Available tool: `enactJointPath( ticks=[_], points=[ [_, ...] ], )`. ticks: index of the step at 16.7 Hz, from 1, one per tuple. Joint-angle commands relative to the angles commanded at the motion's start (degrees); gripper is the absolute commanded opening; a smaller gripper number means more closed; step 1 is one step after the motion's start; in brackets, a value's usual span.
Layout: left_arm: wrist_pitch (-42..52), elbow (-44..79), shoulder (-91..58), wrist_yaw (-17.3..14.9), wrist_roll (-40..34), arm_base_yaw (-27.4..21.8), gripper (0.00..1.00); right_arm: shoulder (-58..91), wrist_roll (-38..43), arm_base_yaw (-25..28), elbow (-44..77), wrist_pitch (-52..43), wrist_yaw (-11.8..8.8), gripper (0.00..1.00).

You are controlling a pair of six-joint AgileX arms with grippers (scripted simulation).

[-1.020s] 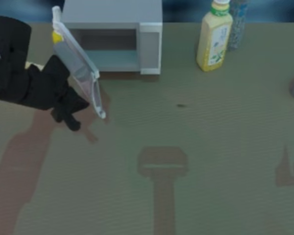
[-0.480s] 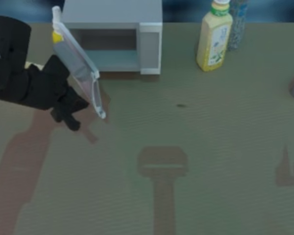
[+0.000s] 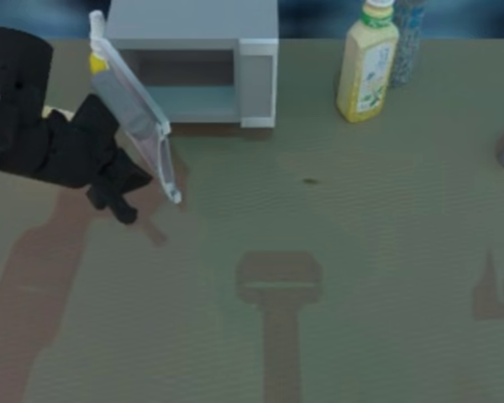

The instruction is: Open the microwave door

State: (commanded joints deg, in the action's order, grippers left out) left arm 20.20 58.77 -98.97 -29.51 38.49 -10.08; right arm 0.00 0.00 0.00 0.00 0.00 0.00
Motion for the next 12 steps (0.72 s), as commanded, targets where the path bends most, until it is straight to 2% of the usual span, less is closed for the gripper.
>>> enactJointPath(
  ticks=[8,12],
  points=[
    [0.00,0.00,0.00,0.00,0.00,0.00,0.00,0.00,0.00,0.00,0.00,0.00,0.00,1.00],
    [0.00,0.00,0.00,0.00,0.00,0.00,0.30,0.00,0.00,0.00,0.00,0.00,0.00,1.00]
  ],
)
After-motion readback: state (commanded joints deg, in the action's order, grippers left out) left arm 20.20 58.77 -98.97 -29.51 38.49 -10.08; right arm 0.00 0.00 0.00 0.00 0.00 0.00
